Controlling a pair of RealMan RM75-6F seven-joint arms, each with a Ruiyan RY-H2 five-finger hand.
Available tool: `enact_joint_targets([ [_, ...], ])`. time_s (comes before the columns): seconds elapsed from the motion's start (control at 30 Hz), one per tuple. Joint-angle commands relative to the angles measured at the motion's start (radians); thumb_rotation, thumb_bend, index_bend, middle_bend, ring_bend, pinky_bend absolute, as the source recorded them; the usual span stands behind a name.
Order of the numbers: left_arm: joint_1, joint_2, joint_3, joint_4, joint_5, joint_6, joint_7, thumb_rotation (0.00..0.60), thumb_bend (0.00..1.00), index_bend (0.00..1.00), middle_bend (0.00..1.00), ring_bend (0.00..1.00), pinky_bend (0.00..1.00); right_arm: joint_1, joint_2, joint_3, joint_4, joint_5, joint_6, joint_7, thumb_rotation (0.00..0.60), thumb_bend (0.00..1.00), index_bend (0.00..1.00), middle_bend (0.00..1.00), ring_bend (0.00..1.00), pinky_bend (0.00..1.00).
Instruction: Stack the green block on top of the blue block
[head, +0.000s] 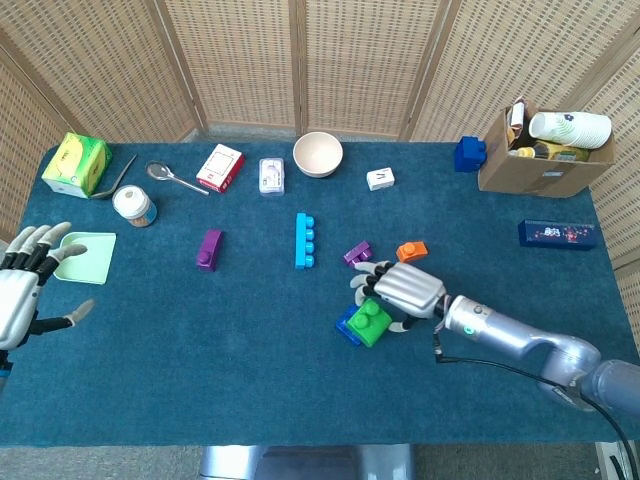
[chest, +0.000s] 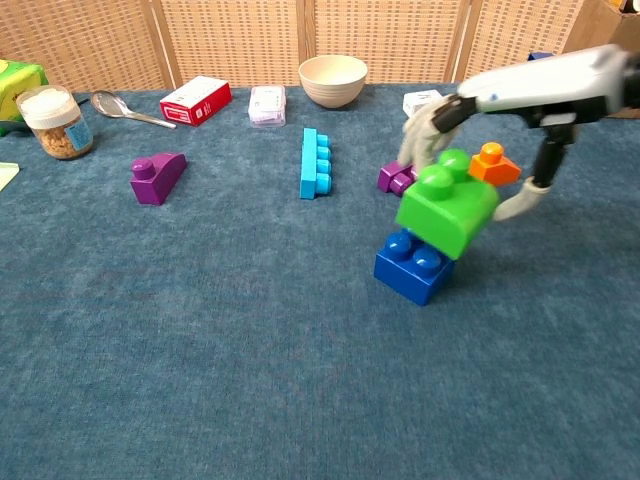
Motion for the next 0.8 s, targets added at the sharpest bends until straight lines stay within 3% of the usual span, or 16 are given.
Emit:
enact_joint_targets([
  [0.03, 0.009, 0.001, 0.003, 0.005, -0.003, 0.006, -0.005, 0.546, 0.31, 0.24, 0.10, 0.00, 0.00, 0.034, -0.031, -0.007, 0.021, -0.006, -0.021, 0.018, 0.600, 0.18, 0.56, 0.22, 0.09, 0.22],
  [0.8, 0.023, -0.003, 0.000, 0.005, -0.010, 0.000, -0.006, 0.546, 0.30, 0.24, 0.10, 0.00, 0.00, 0.108, -0.087, -0.076, 0.123, 0.004, -0.007, 0.090, 0.600, 0.18, 0.56, 0.23, 0.09, 0.22],
])
